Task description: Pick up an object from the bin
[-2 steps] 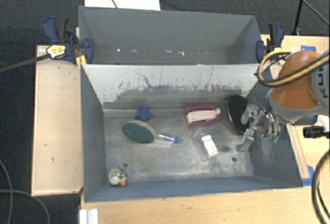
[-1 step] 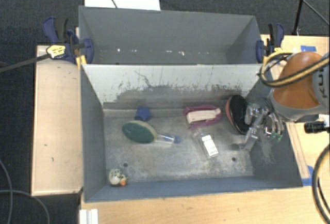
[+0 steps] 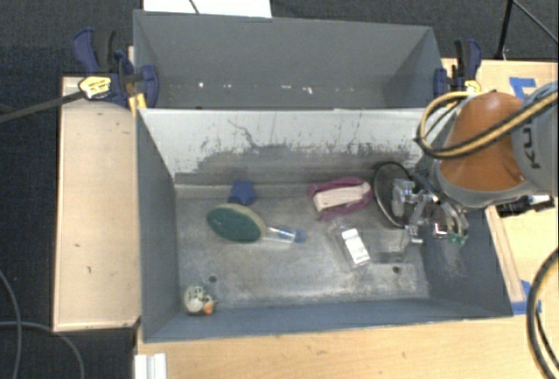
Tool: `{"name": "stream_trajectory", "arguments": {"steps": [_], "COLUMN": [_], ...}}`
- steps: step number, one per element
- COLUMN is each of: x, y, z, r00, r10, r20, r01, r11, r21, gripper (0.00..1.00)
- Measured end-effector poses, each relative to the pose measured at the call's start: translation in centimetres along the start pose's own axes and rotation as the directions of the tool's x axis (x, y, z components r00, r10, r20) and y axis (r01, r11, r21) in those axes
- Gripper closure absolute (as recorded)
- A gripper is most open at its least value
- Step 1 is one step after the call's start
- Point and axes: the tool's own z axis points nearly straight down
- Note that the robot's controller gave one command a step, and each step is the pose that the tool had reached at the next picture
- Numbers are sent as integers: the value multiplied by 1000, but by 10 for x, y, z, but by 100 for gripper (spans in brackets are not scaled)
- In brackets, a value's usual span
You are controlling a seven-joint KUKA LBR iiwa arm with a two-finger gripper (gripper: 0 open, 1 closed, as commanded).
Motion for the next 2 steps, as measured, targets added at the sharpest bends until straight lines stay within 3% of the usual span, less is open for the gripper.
{"name": "stream_trajectory", "arguments": {"steps": [1, 2], "x": [-42, -42], "y": [-35, -34], "z": [1, 0], "r00": [999, 1000], "r10": [-18, -21], "r20": [-27, -22], "r01": [18, 21], "r11": [1000, 1000], "r21": [3, 4], "gripper": [0, 100]}}
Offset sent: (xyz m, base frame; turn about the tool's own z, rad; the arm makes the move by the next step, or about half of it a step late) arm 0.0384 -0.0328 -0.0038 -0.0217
